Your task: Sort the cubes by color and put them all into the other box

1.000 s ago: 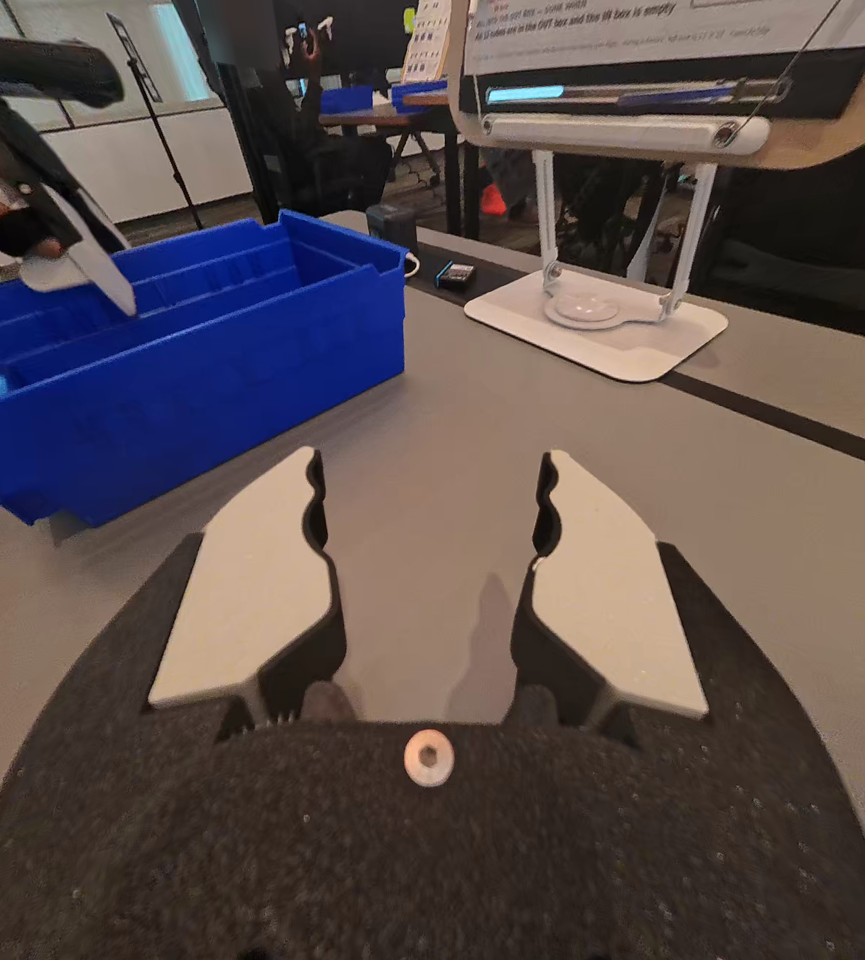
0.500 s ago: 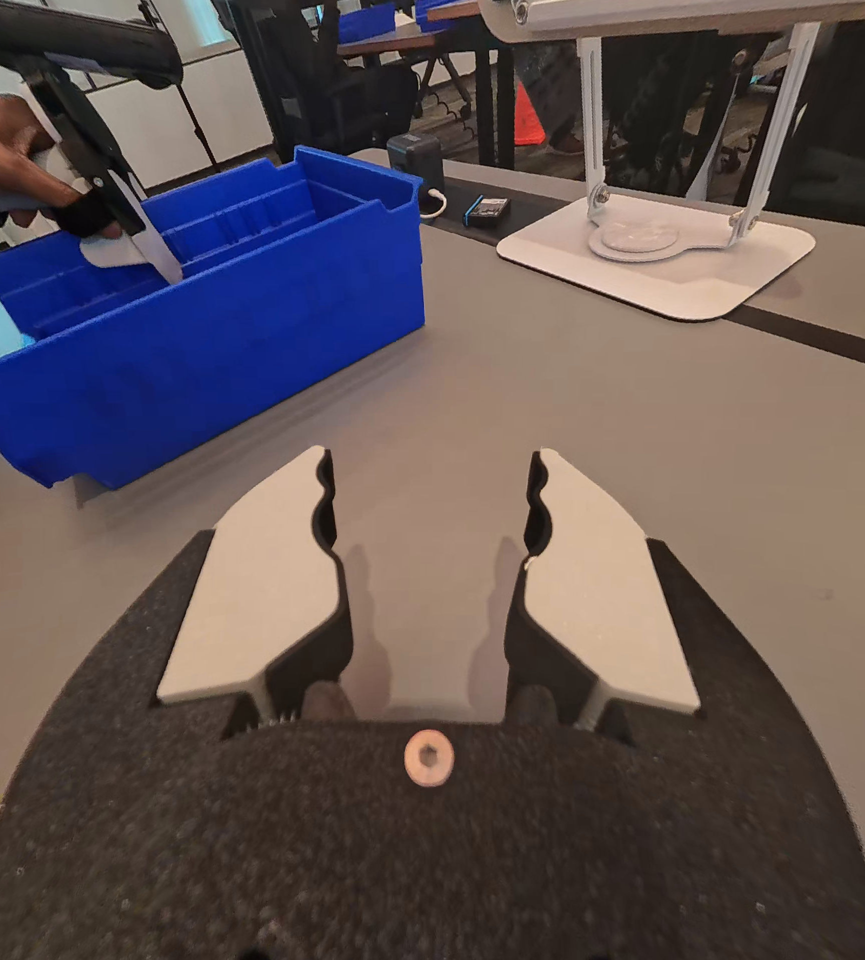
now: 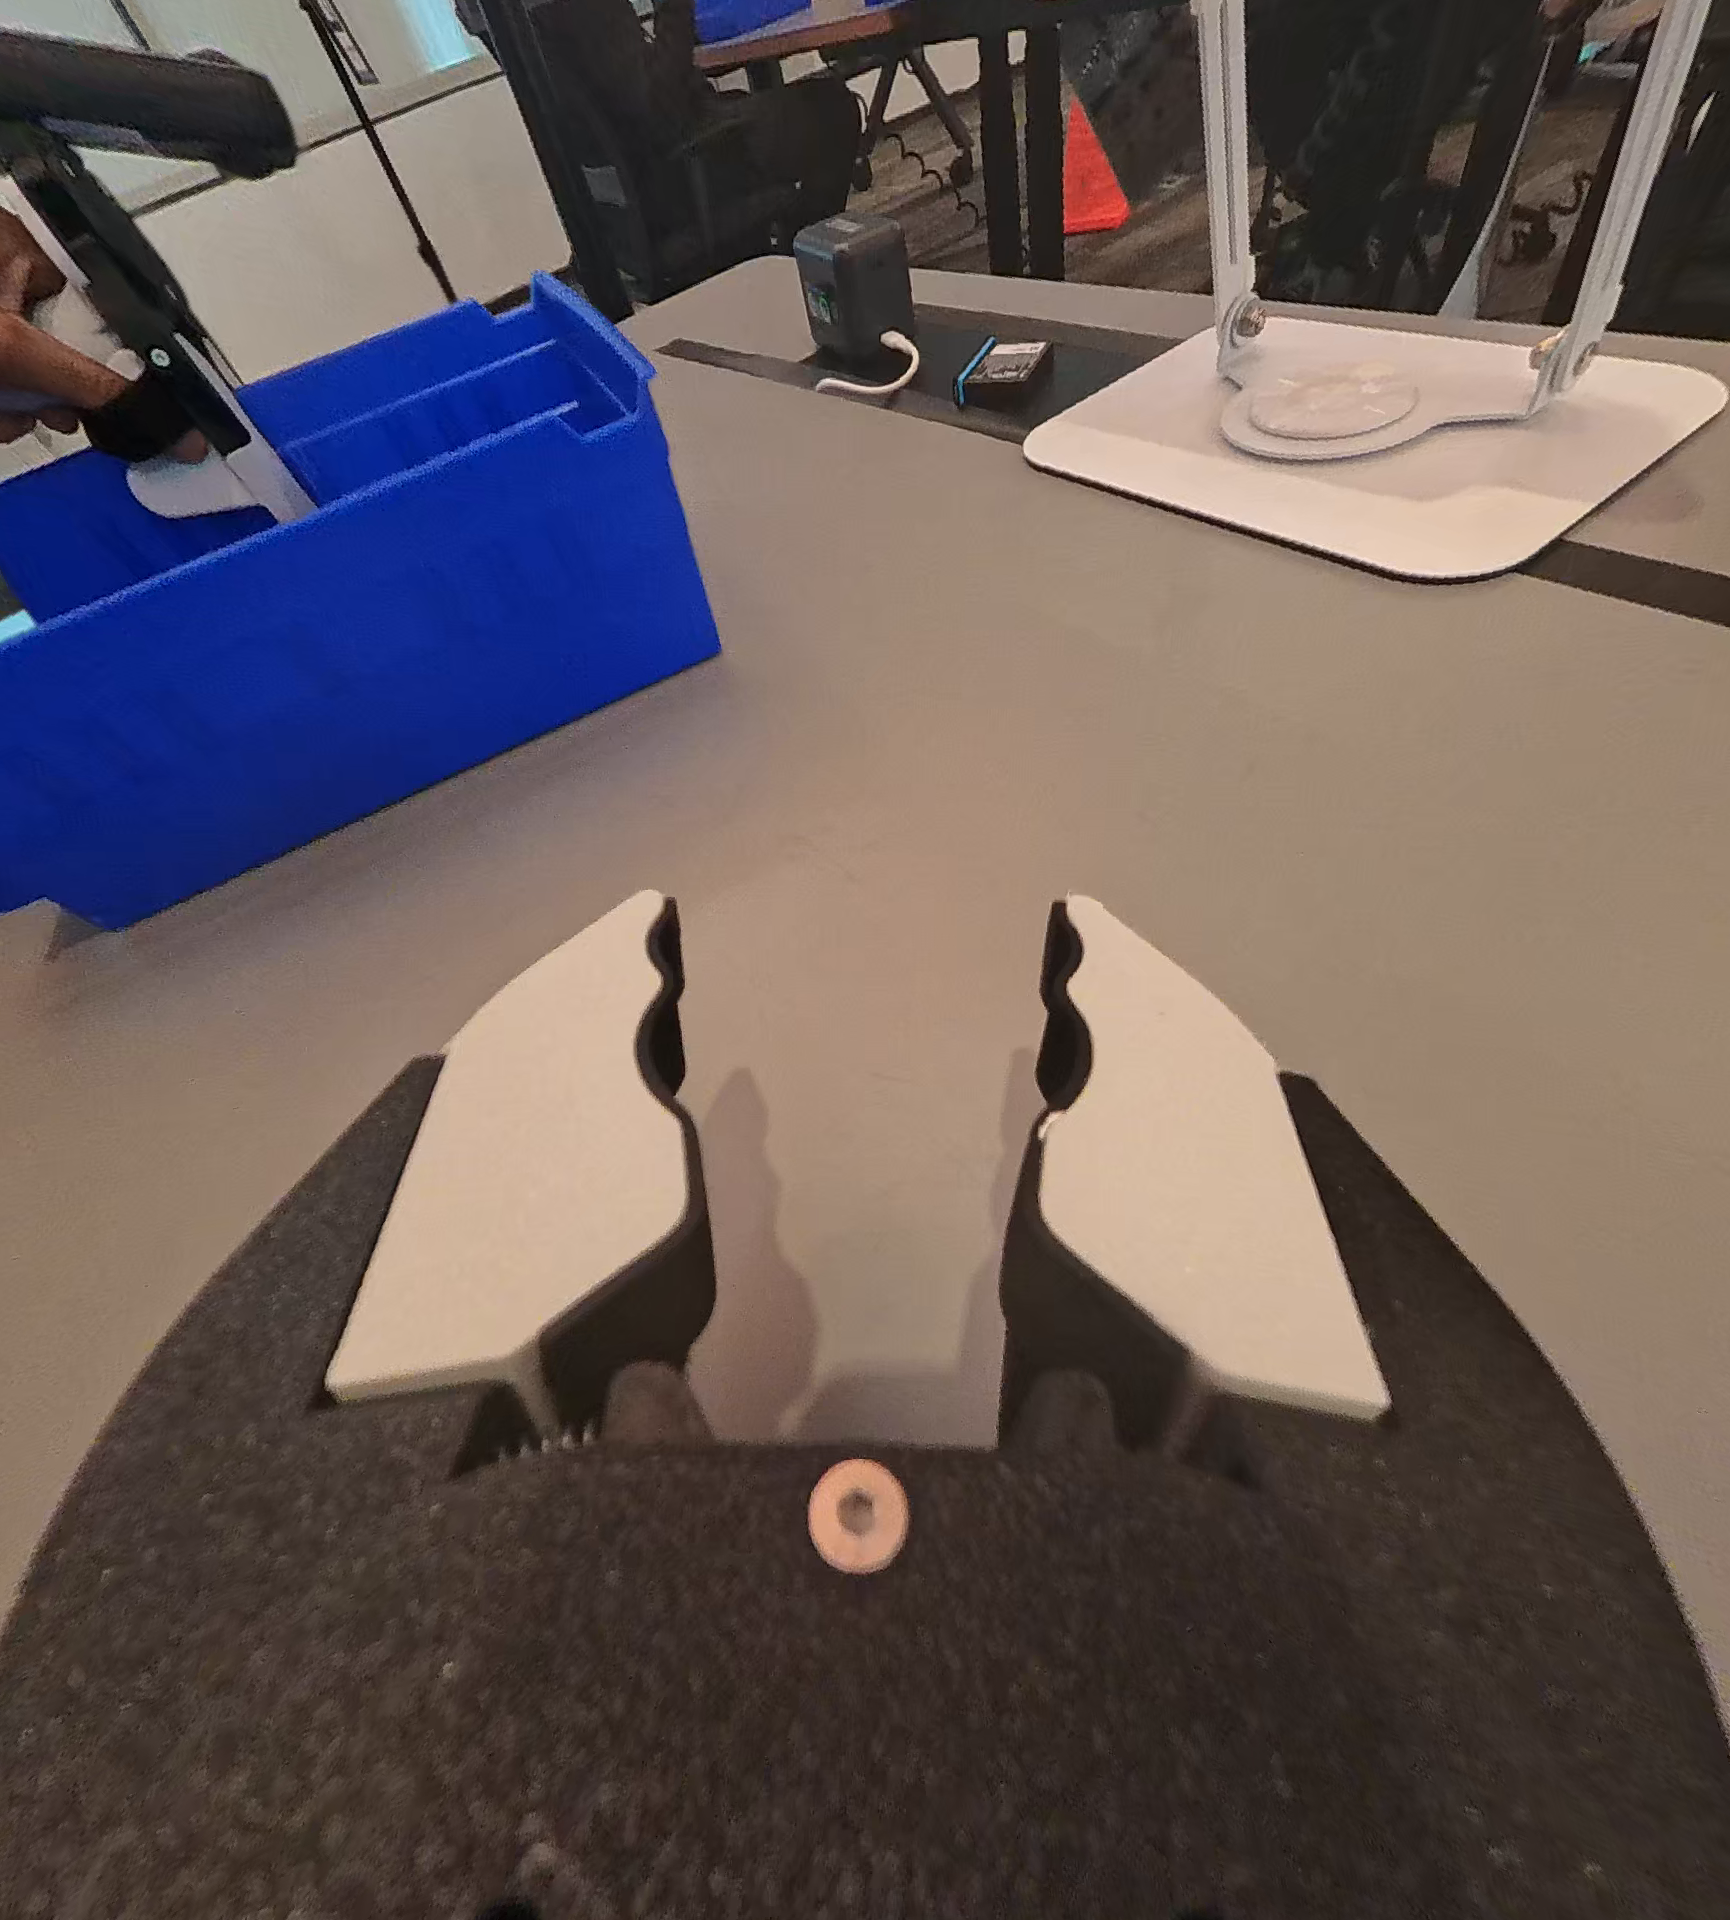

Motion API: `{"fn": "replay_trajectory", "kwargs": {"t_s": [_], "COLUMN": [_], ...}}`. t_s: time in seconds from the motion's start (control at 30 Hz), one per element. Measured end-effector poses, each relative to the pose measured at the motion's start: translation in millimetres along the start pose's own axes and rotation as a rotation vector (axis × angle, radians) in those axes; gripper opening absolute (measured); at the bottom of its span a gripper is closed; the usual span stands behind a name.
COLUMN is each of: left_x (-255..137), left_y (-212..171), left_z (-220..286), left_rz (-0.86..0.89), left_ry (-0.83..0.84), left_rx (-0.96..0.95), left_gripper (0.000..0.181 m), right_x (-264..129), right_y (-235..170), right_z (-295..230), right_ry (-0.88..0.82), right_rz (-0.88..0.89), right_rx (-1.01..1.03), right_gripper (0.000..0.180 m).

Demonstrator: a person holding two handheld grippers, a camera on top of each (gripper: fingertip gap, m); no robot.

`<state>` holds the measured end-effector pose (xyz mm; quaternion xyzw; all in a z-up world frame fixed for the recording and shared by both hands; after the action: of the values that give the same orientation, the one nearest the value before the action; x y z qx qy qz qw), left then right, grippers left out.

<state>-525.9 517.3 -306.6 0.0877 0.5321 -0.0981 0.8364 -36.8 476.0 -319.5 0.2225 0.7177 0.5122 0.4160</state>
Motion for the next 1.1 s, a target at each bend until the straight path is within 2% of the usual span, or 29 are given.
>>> {"fn": "replay_trajectory", "kwargs": {"t_s": [1.1], "left_x": [-48.7], "left_y": [-57.1], "left_z": [-97.7], "left_rz": [0.106], "left_ry": [0.020], "left_rx": [-0.198], "left_gripper": [0.004], "right_x": [1.3], "right_y": [-3.5], "right_z": [0.2], "right_ry": [0.017], "right_rz": [-0.029], "right_rx": [0.021], "right_gripper": [0.064]}}
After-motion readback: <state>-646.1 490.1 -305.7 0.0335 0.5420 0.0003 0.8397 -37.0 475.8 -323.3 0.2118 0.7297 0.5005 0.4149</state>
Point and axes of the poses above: each gripper's, where its closed fingertips meet, x out along the fingers, y out of its top, z = x × y across the jaws, the point moved 7 cm from there along -x, back along the fingers, and after that the axes turned 14 degrees about -y, right-handed, at the moved point
